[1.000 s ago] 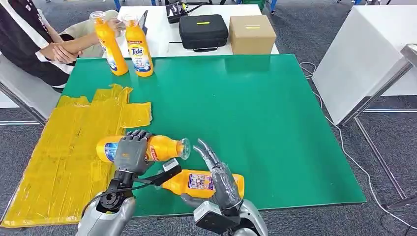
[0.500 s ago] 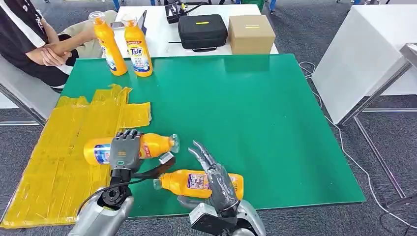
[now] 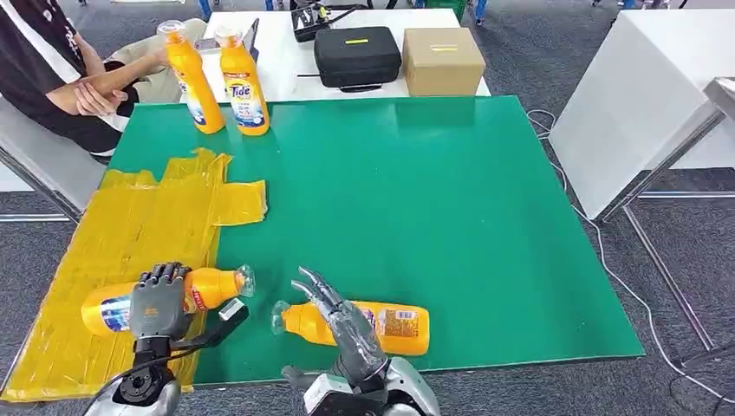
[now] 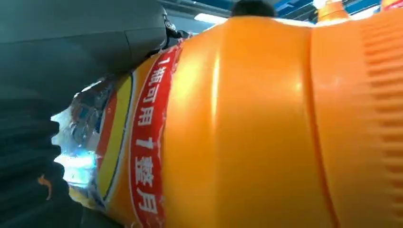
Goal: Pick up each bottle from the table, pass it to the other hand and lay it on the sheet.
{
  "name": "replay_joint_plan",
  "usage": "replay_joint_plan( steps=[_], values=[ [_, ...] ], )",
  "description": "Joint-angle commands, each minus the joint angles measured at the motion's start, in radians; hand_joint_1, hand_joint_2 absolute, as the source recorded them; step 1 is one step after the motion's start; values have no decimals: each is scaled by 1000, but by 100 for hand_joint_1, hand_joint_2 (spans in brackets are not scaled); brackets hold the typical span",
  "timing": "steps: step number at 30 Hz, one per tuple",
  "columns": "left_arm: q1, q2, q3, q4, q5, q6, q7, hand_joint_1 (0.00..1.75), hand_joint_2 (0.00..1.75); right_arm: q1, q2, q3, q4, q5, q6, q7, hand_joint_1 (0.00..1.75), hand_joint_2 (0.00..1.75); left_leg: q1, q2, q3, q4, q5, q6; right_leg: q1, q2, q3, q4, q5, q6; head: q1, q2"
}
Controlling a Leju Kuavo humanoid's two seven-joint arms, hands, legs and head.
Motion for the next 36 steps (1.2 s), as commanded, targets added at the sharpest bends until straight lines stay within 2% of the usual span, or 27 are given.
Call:
replay_joint_plan(
  steps=[1, 4, 5, 7, 15, 30, 33, 36],
  values=[
    [73, 44, 53, 46, -5, -130, 76, 0, 175, -71, -43, 84, 107, -19, -2, 1, 0, 175, 0, 8, 6, -3, -1, -4, 0, 7, 4, -2, 1, -1, 0, 0],
    [93, 27, 71, 43, -5, -138, 59, 0, 175, -87, -42, 67, 126, -32, 13, 2, 0, 175, 0, 8, 10, -3, -1, -4, 0, 8, 7, -3, 1, -1, 0, 0],
    [98, 20, 71, 44, -5, -138, 59, 0, 0, -86, -42, 66, 126, -32, 13, 2, 0, 175, 0, 8, 11, -3, -2, -5, 1, 8, 8, -2, 1, -1, 0, 0],
    [126, 5, 89, 1, -5, -149, 8, 0, 0, -86, -45, 68, 125, -33, 16, 3, 0, 175, 0, 6, 14, -2, -2, -4, 0, 7, 10, -1, 0, -1, 0, 0],
    [134, -1, 94, -15, -5, -157, 3, 0, 0, -85, -48, 69, 127, -35, 13, 2, 0, 175, 0, 5, 20, -5, -2, -6, 1, 5, 15, -1, -1, -3, -1, 0],
    [133, -6, 101, -17, -5, -162, -5, 0, 0, -83, -49, 68, 124, -37, 9, 4, 0, 175, -1, 4, 19, -5, -2, -6, -1, 4, 14, 0, -2, -4, 0, 0],
    [117, -92, 128, -69, 68, -205, -130, 0, 0, -2, -81, 39, 34, -35, -46, 25, 0, 175, -1, 1, 18, -4, -2, -6, -1, 1, 15, 0, -3, -4, 0, 0],
    [102, -169, 98, -166, 87, -289, -164, 0, 0, 59, -116, -25, -88, 13, -43, 90, 0, 175, 0, -4, 16, -4, -1, -7, 0, -5, 15, -2, -3, -4, -1, 0]
  ],
)
